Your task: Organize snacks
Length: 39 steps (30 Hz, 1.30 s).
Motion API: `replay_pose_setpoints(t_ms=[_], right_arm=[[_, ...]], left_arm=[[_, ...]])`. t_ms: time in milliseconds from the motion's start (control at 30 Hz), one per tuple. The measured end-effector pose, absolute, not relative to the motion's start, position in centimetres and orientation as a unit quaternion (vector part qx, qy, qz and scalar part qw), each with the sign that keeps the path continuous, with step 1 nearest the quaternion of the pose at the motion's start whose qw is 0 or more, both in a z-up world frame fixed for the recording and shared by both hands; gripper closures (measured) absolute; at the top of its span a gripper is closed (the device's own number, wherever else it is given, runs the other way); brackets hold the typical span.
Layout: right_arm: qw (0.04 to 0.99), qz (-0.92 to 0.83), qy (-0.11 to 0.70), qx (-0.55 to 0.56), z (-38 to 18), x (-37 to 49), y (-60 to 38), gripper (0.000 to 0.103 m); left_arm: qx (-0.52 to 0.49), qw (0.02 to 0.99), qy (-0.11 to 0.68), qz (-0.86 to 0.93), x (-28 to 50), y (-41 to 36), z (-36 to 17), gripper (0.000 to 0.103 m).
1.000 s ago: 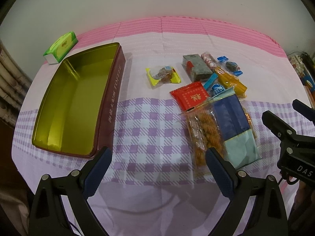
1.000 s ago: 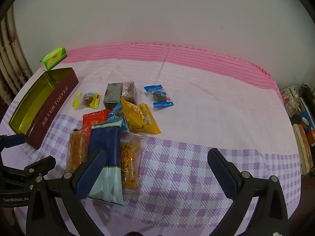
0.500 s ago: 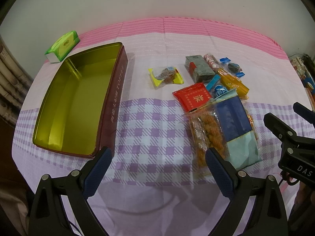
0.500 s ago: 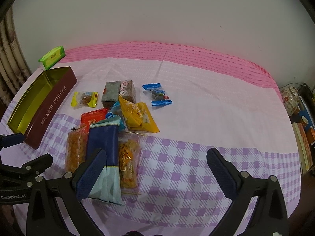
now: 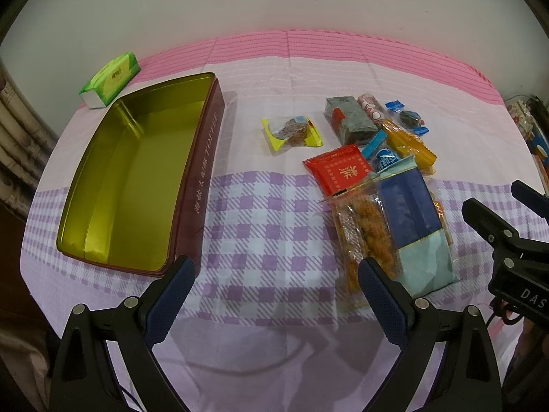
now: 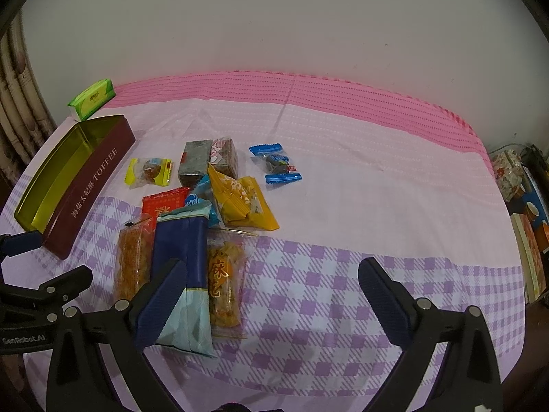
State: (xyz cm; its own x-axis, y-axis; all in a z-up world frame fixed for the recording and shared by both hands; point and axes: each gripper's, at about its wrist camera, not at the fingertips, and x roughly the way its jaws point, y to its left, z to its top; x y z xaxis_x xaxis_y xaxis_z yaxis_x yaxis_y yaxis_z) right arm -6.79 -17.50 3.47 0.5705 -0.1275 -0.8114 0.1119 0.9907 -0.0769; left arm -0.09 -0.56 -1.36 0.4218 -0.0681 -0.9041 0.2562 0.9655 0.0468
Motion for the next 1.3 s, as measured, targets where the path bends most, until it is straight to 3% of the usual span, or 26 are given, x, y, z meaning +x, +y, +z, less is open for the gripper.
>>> replay_pose_setpoints(t_ms=[1200,1300], right_arm=[[0.883,-0.072,0.464,0.002,3.45,-6.78,-18.04,0.005],[0.883,-0.074,0.463,0.007,3.6,-6.78,-18.38,0.005]], left_arm=[[0.088,0.84,0.526,-0.101,-0.07,-1.16,-1.64,0.007],[0.088,0.84,0.525,-0.106,-0.07,-1.36,-1.68,0.012]])
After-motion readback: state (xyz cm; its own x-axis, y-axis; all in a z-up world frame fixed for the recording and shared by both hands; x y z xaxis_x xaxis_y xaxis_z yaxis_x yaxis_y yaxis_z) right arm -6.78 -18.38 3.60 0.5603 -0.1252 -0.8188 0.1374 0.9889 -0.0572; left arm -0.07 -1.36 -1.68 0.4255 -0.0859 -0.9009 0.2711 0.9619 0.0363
